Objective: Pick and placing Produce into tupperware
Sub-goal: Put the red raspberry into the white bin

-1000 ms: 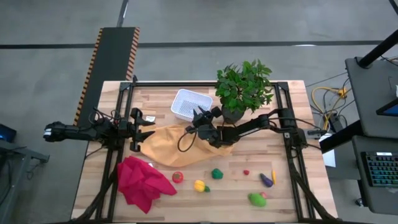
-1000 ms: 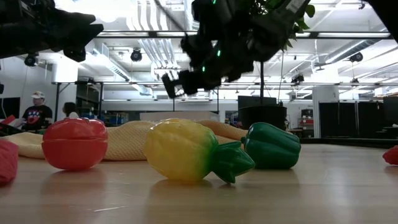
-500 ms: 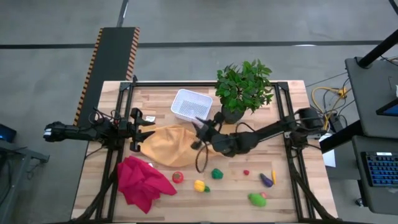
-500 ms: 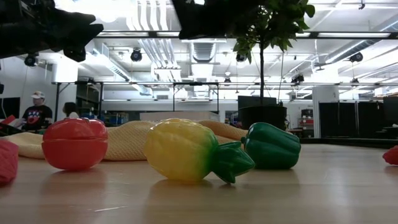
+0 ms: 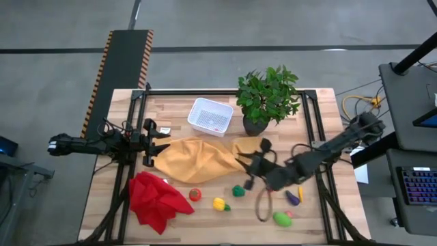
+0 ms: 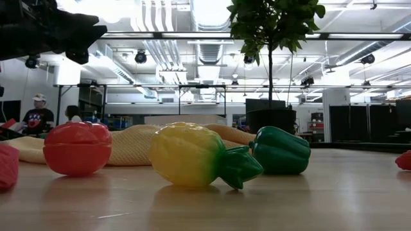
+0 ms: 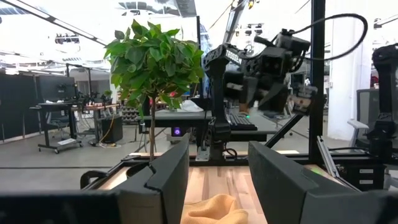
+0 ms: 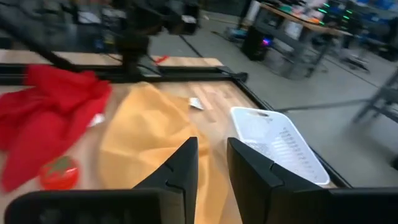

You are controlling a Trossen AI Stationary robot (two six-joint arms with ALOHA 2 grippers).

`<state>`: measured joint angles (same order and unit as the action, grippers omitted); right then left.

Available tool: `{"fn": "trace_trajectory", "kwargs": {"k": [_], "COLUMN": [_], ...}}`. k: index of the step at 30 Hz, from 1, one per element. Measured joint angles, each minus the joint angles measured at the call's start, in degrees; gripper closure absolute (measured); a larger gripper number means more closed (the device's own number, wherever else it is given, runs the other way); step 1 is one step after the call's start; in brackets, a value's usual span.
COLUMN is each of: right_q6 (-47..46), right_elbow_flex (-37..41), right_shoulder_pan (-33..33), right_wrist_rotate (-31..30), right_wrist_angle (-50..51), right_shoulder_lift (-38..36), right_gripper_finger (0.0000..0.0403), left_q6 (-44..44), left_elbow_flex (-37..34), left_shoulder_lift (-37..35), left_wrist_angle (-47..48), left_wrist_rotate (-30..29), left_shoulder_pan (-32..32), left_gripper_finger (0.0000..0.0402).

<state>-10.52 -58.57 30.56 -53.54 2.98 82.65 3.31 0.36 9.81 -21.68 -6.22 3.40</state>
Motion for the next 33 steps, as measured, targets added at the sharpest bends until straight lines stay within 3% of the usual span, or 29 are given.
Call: {"fn": "trace_trajectory", "kwargs": {"k": [6, 10, 12, 16, 19, 22, 33], "right_q6": [0.44, -3.15, -7.84, -25.14, -38.43, -48.44, -57.75], "right_elbow_flex": [4.39, 5.64, 5.64, 5.47, 5.53, 5.89, 8.79], "right_shoulder_pan": [7.33, 9.17, 9.74, 9.98, 9.93, 10.36, 11.70], "right_wrist_rotate": [0.08, 0.06, 0.58, 7.18, 13.32, 19.12, 29.30], "right_wrist_angle": [0.27, 1.11, 5.58, 21.10, 32.04, 36.93, 37.05], "right_shoulder_lift": [-6.86, -10.48, -11.64, -12.52, -12.15, -10.64, -0.56], "right_gripper_finger": [0.0318, 0.0291, 0.0264, 0.0198, 0.0156, 0.0130, 0.0126], "left_q6": [0.00, 0.00, 0.00, 0.00, 0.00, 0.00, 0.02], "left_elbow_flex": [0.00, 0.00, 0.00, 0.00, 0.00, 0.00, 0.00], "left_shoulder_lift": [-0.09, 0.15, 0.27, 0.63, 0.67, 0.64, 0.84], "left_wrist_angle": [0.10, 0.20, 0.16, 0.04, 0.11, 0.07, -0.01], "left_wrist_rotate": [0.00, 0.00, 0.00, 0.00, -0.01, -0.02, -0.02], "left_shoulder_pan": [0.00, 0.00, 0.00, 0.00, -0.01, 0.00, 0.00], "left_gripper_finger": [0.0249, 0.0249, 0.0249, 0.0249, 0.0249, 0.0249, 0.0249]}}
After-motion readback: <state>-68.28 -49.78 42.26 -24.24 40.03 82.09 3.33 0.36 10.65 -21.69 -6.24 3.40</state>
